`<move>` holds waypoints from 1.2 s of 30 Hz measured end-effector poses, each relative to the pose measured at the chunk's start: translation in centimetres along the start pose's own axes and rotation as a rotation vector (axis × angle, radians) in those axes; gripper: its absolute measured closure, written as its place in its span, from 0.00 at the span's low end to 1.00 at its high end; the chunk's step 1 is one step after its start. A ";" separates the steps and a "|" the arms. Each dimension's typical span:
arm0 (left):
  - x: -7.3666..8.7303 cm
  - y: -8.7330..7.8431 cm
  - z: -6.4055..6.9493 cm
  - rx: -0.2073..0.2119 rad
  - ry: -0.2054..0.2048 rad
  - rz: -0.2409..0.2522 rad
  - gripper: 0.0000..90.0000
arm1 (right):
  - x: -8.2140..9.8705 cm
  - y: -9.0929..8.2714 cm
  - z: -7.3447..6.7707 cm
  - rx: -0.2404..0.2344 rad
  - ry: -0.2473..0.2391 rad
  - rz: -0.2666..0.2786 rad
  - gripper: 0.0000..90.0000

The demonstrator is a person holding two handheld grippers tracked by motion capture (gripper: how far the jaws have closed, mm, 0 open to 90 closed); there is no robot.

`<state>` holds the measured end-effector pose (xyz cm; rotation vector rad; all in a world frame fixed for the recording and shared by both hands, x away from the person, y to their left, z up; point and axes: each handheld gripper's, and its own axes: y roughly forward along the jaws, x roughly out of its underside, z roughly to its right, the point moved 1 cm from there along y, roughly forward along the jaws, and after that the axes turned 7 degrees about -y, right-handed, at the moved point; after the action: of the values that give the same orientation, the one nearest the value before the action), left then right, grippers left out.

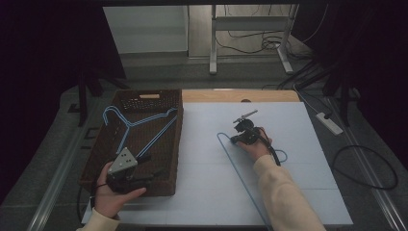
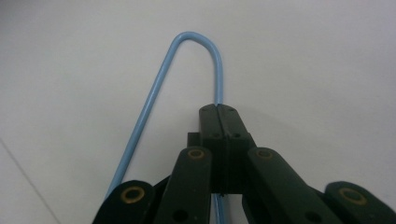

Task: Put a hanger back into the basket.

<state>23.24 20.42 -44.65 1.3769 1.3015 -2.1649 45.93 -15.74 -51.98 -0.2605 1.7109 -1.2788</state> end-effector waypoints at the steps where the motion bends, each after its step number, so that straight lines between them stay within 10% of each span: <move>1: 0.0 0.0 0.0 -0.001 0.001 -0.001 0.41 | -0.1 0.1 -0.2 -0.015 -0.001 0.001 1.00; 20: 0.1 0.2 0.1 0.005 0.007 -0.009 0.41 | -1.2 1.0 -5.2 -0.134 -0.122 -0.002 1.00; 29: 0.2 0.5 0.1 0.005 -0.001 -0.015 0.41 | 2.8 -7.5 -4.3 -0.004 -0.107 0.073 1.00; 36: 0.2 0.6 0.3 0.010 0.001 -0.015 0.41 | 8.2 -9.9 -5.0 0.065 -0.040 0.003 0.91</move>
<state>23.32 19.89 -45.07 1.3769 1.3077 -2.1831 34.28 -22.20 -48.27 -0.2435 1.6323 -1.3160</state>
